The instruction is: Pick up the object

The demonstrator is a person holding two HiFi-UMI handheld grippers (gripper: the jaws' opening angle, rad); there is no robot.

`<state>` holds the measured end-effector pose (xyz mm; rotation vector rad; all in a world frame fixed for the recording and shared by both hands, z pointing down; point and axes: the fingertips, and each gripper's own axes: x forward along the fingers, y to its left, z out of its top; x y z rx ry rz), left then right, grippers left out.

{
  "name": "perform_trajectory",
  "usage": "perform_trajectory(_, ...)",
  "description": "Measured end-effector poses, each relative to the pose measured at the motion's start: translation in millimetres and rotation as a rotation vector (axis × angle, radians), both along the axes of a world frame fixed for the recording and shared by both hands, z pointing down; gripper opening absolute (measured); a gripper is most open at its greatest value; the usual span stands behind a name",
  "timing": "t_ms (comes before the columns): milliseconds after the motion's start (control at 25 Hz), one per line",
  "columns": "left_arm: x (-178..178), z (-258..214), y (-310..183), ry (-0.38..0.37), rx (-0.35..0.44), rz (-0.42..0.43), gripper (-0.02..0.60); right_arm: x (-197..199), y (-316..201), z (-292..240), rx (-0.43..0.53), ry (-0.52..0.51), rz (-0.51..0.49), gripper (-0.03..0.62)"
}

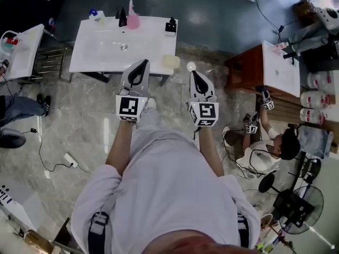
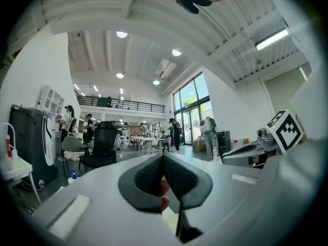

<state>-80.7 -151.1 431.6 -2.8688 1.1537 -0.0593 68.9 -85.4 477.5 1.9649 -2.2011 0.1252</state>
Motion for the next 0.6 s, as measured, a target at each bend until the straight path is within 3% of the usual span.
perform_trajectory(440, 13.1, 21.0, -77.7, 0.014, -0.052, 0.045, 0.000, 3.5, -70.4, 20.3, -0.079, -0.006, 0.047, 0.006)
perform_trajectory(600, 18.0, 28.9, -88.0, -0.010, -0.056, 0.028, -0.001, 14.8, -84.6, 33.2, -0.110, -0.050, 0.039, 0.087)
